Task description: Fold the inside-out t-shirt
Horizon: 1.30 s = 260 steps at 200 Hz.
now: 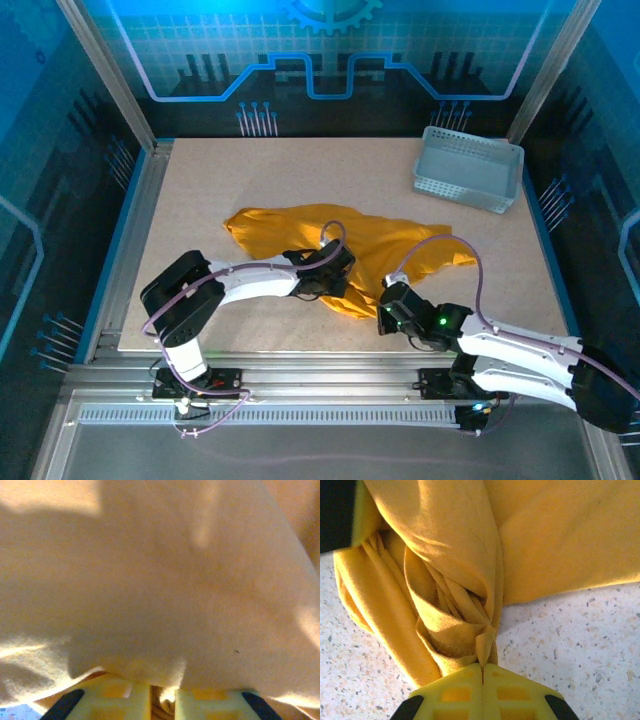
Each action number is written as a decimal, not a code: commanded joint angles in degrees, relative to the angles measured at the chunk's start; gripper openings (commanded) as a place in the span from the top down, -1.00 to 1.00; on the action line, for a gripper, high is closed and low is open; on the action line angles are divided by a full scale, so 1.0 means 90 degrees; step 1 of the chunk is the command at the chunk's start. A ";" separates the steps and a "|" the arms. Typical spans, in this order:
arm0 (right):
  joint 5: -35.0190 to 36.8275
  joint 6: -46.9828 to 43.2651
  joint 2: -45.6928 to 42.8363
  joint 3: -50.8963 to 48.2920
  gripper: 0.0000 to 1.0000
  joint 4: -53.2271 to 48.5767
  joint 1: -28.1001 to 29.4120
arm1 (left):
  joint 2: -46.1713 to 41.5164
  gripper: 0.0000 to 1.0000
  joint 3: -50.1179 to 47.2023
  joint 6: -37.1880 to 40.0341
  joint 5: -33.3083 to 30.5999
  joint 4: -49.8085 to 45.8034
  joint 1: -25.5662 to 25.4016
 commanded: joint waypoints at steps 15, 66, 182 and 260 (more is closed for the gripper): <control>0.0497 -0.0031 0.0191 0.0260 1.00 -0.0416 0.0306 | -0.0484 1.00 -0.0061 -0.0035 -0.0437 -0.0035 0.0210; 0.0924 -0.1081 0.0032 0.1244 0.32 -0.1145 0.0359 | -0.1695 1.00 -0.0261 0.0287 -0.0035 0.0078 0.0148; 0.0070 -0.1730 0.1656 0.2419 0.14 -0.0902 0.0234 | -0.2131 1.00 -0.0855 0.0217 0.0329 0.0537 0.0123; 0.0094 -0.1831 0.2202 0.2516 0.60 -0.0868 0.0021 | -0.2135 1.00 -0.0855 0.0208 0.0260 0.0488 0.0128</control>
